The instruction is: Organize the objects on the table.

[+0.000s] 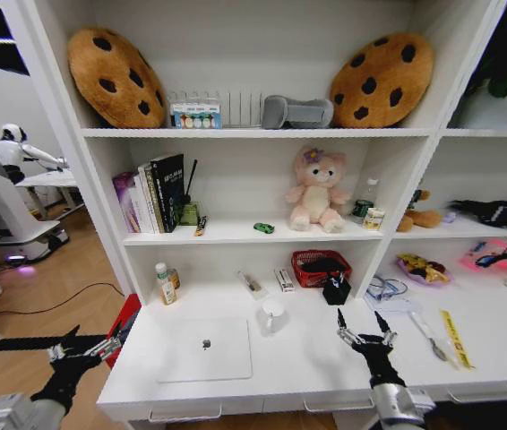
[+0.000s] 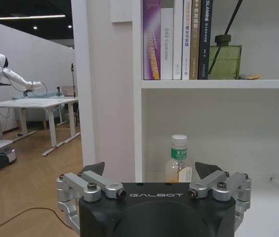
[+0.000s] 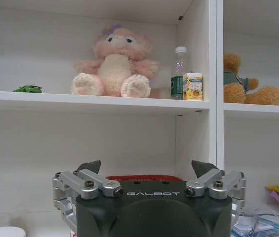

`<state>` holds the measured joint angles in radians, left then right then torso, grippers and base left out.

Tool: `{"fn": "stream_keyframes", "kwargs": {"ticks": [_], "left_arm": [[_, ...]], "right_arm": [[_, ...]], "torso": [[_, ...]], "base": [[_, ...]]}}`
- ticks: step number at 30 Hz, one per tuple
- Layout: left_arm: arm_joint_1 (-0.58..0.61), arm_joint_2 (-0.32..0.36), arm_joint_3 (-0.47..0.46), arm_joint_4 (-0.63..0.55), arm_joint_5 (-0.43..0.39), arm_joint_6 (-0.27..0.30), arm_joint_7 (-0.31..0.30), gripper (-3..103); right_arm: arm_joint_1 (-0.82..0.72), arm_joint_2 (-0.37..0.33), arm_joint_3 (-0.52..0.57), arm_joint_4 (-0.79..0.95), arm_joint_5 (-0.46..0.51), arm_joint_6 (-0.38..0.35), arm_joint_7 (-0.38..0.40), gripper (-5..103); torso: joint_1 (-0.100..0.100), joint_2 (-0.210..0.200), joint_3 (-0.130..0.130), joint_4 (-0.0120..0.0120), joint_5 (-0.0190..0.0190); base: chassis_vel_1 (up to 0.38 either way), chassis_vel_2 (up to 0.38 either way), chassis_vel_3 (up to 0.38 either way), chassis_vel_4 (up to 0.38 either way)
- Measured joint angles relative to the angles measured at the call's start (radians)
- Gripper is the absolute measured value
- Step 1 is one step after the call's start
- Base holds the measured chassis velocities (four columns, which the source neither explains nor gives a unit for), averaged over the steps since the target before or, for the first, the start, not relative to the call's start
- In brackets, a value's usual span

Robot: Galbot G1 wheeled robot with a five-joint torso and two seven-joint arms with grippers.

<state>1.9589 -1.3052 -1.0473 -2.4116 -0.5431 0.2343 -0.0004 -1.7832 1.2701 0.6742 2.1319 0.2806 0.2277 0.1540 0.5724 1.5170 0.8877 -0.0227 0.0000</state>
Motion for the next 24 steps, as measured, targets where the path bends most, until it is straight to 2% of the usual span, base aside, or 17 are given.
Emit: {"fn": "stream_keyframes", "kwargs": {"ticks": [4, 13, 24], "left_arm": [[0.000, 0.000, 0.000, 0.000, 0.000, 0.000, 0.000, 100], [0.000, 0.000, 0.000, 0.000, 0.000, 0.000, 0.000, 100], [0.000, 0.000, 0.000, 0.000, 0.000, 0.000, 0.000, 100]], "right_arm": [[-0.003, 0.002, 0.001, 0.012, 0.000, -0.020, -0.002, 100], [0.010, -0.003, -0.009, 0.014, -0.001, -0.015, 0.008, 100], [0.026, -0.023, -0.022, -0.015, -0.002, -0.010, 0.004, 100]], "torso": [[0.008, 0.017, 0.009, 0.0000, 0.0000], [0.010, 0.020, 0.011, 0.0000, 0.0000], [0.009, 0.019, 0.010, 0.0000, 0.0002]], "base": [[0.000, 0.000, 0.000, 0.000], [0.000, 0.000, 0.000, 0.000], [0.096, -0.103, -0.123, 0.113]]}}
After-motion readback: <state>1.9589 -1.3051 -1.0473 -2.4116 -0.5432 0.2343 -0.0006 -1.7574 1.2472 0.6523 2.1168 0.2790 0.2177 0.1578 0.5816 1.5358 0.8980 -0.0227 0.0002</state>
